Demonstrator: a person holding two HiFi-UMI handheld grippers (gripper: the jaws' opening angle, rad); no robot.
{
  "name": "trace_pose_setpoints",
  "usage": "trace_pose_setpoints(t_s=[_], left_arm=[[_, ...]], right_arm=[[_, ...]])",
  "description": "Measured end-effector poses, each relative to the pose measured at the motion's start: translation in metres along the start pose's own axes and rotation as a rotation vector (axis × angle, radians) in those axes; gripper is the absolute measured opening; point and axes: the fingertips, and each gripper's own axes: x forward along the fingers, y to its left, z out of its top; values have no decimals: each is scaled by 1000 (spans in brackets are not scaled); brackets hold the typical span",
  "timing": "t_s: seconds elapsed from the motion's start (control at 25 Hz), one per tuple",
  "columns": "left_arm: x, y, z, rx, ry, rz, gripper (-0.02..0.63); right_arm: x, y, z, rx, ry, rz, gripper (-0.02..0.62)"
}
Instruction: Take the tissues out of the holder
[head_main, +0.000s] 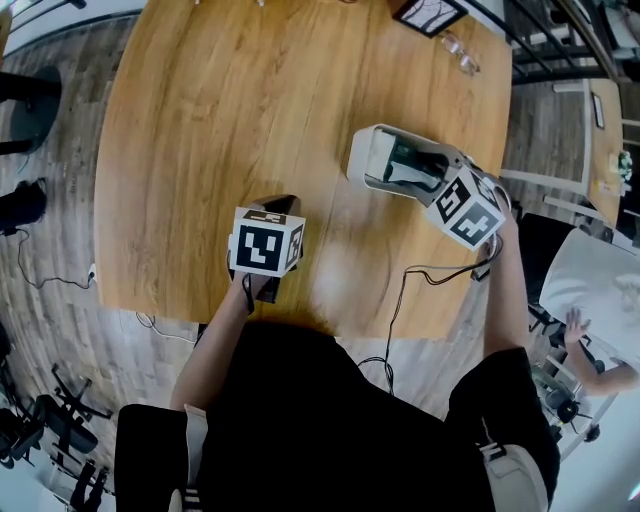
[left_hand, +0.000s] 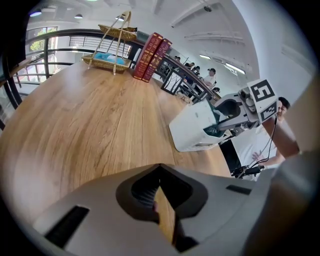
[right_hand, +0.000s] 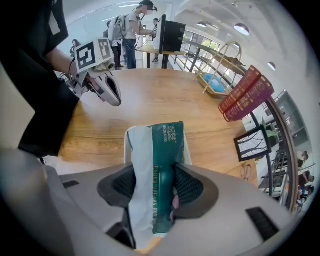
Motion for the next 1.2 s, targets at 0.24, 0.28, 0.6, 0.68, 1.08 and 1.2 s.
trace_pose_setpoints(t_s=[0.24,0.28,0.6,0.68,1.08,1.2], left_arm=[[-4,-1,-3,6,-4,-1,11],[-5,0,-5,6,-4,-1,11],[-17,4,-10,11,-20,-2,11],[-21,5,-11,8,-25,-4,11],[-52,27,-14,-25,-68,5,11],[-62,40,-14,-45,-83,12,11]], right_arm=[[-25,0,5,-8,-16,-56,218],[-30,-1,7,-13,-16,-67,218],[-62,2,35,-54,-50,-126,218],[-66,3,47,-72,-59,-134,218],[-70,6,122,-173,-107,-147,218],[-60,8,150,-207,-117,-135,218]])
